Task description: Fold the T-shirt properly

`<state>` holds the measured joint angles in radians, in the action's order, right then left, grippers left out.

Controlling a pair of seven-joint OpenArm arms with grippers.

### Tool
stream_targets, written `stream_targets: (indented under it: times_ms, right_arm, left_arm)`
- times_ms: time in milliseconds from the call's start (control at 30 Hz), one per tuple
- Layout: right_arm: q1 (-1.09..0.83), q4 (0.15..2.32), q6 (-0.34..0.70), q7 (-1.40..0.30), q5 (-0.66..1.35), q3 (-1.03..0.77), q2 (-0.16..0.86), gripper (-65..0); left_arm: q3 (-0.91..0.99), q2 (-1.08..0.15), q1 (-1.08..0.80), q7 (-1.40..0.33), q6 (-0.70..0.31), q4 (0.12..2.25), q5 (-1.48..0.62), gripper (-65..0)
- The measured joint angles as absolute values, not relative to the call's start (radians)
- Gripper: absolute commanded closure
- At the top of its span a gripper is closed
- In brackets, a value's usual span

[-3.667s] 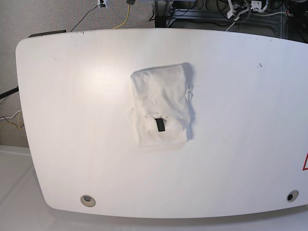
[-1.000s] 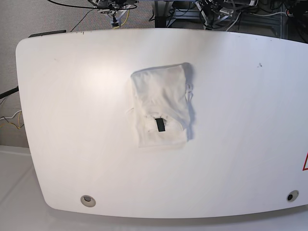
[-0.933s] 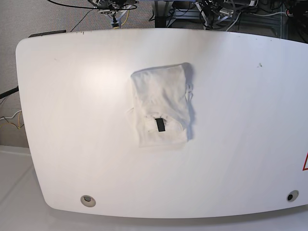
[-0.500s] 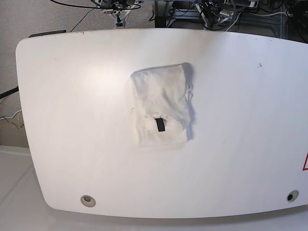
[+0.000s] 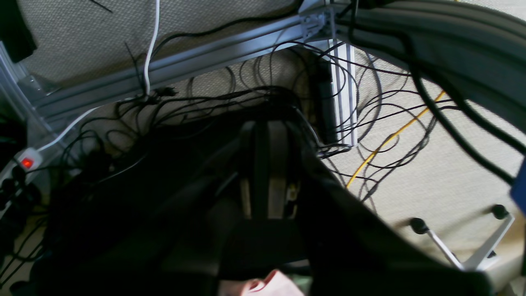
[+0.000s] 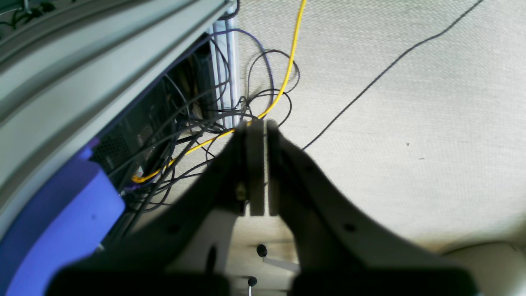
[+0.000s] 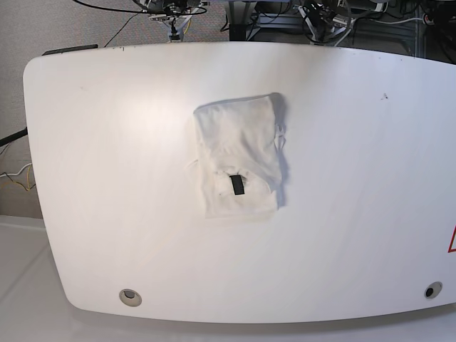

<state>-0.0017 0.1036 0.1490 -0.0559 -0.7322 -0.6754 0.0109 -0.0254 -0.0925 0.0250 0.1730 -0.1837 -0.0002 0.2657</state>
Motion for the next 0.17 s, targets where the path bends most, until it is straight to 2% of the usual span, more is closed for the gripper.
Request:
stream_targets:
  times_ms: [167]
  right_arm:
    - [-0.004, 0.104, 0.149, -0.056, -0.732, -0.675, 0.01, 0.0]
  left_arm:
    - [-0.025, -0.086, 0.026, 0.173, -0.188, 0.0, 0.266, -3.1]
